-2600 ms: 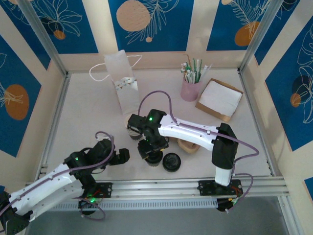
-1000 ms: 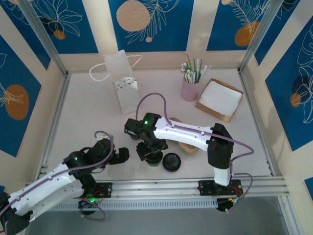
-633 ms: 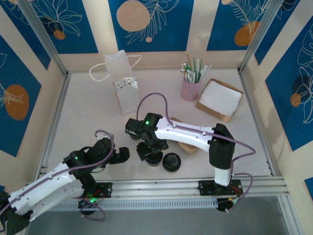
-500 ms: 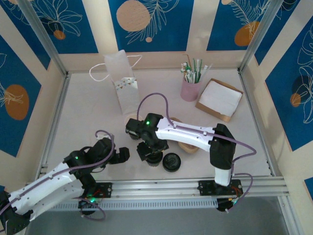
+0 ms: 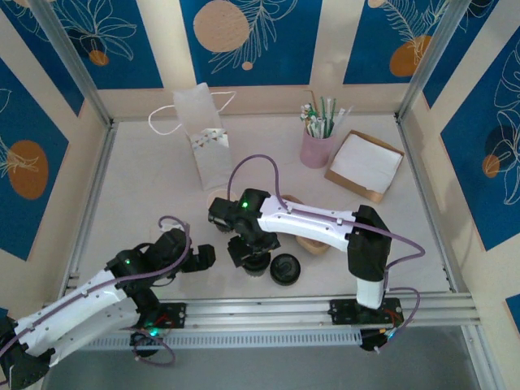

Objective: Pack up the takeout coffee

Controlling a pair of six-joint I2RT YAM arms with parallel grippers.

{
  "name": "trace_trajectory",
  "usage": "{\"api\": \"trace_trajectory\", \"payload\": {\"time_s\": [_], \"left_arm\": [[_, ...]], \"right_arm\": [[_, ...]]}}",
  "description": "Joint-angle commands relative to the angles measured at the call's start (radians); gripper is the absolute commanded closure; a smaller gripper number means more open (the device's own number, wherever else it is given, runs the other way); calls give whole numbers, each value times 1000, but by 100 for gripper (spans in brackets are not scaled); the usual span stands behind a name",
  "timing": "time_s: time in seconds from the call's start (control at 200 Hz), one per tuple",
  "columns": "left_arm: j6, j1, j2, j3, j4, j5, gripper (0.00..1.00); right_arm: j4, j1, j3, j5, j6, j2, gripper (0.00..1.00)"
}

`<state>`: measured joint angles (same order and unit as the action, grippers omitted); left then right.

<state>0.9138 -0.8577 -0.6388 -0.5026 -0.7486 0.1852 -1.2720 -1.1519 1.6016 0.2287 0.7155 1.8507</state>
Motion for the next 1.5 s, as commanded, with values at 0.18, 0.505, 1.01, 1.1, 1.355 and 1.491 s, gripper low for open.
{"api": "trace_trajectory", "payload": {"time_s": [0.18, 0.505, 1.01, 1.1, 1.355, 1.491], "left_arm": [[-9, 8, 1, -20, -9, 8, 0], [-9, 8, 1, -19, -6, 8, 0], [-19, 8, -1, -43, -17, 27, 0], [-25, 9, -2, -51, -21, 35, 0], [-39, 12, -6, -77, -35, 51, 0], [-44, 14, -3, -82, -41, 53, 0]], "right_arm": [[-28, 2, -63, -18, 11, 90, 21], [14, 11, -97, -54, 3, 97, 21], [-12, 10, -61, -32, 4, 64, 21], [-15, 10, -48, -25, 3, 40, 21], [-16, 9, -19, -22, -1, -24, 23], [-7, 16, -14, -28, 1, -82, 23]]}}
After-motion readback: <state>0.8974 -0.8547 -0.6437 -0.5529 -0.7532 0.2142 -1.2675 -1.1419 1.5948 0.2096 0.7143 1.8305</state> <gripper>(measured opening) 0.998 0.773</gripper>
